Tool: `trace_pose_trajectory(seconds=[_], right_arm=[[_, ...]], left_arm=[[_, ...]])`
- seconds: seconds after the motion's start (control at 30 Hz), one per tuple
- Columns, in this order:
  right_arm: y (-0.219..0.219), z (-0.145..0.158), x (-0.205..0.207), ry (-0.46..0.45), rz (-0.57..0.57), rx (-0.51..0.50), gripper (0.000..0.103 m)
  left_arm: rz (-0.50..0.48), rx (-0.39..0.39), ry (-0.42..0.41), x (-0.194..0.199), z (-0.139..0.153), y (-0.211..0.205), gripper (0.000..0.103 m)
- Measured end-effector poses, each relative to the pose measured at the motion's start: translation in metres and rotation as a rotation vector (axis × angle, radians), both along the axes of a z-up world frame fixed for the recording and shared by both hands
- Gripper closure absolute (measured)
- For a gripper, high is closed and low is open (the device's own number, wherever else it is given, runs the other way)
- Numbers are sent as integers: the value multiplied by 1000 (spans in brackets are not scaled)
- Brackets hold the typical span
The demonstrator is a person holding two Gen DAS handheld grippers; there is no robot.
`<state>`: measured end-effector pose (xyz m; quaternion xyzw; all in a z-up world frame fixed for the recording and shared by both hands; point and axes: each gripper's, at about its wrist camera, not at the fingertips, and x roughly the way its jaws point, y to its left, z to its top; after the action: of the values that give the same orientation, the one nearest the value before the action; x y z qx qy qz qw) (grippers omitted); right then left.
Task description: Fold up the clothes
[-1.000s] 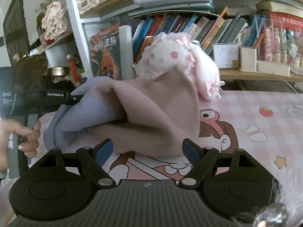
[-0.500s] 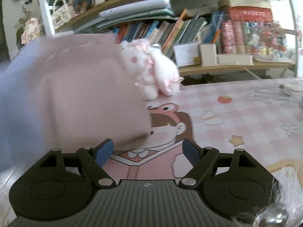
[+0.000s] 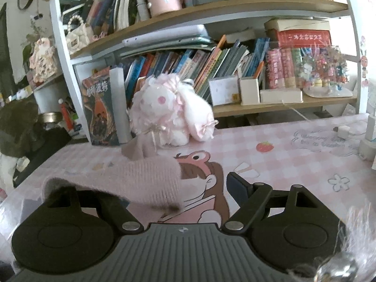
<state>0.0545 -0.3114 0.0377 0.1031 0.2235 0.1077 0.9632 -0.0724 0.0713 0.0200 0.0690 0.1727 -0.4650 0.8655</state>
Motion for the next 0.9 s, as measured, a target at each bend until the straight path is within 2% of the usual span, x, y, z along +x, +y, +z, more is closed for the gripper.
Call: trace_pose_trajectory(seconds=[0.03, 0.1, 0.23, 0.27, 0.37, 0.47, 0.53, 0.6, 0.67, 0.73, 0.9], right_arm=[[-4, 2, 0, -5, -11, 7, 23], [-16, 6, -2, -18, -50, 19, 23], [-41, 19, -12, -69, -143, 29, 23], [-46, 24, -15, -86, -161, 25, 22], [-48, 37, -22, -120, -137, 5, 19], [-33, 43, -23, -128, -49, -30, 18], [-20, 42, -20, -117, 4, -65, 18], [-5, 35, -11, -72, 52, -110, 18], [9, 23, 4, -19, 78, -169, 18], [21, 10, 22, 32, 101, -216, 18], [45, -14, 67, 124, 177, -237, 18]], left_arm=[[22, -14, -31, -6, 6, 6, 52], [62, -51, -57, -11, 15, 17, 42], [212, -42, -124, -14, 27, 33, 35], [255, -12, -137, -9, 26, 29, 35], [328, 71, -88, 19, 15, 5, 35], [370, 236, -123, 45, -8, -36, 36], [399, 382, -207, 56, -24, -65, 36], [398, 473, -260, 62, -36, -82, 36], [387, 513, -270, 71, -43, -96, 36], [398, 512, -259, 80, -42, -106, 36], [422, 524, -260, 101, -38, -132, 36]])
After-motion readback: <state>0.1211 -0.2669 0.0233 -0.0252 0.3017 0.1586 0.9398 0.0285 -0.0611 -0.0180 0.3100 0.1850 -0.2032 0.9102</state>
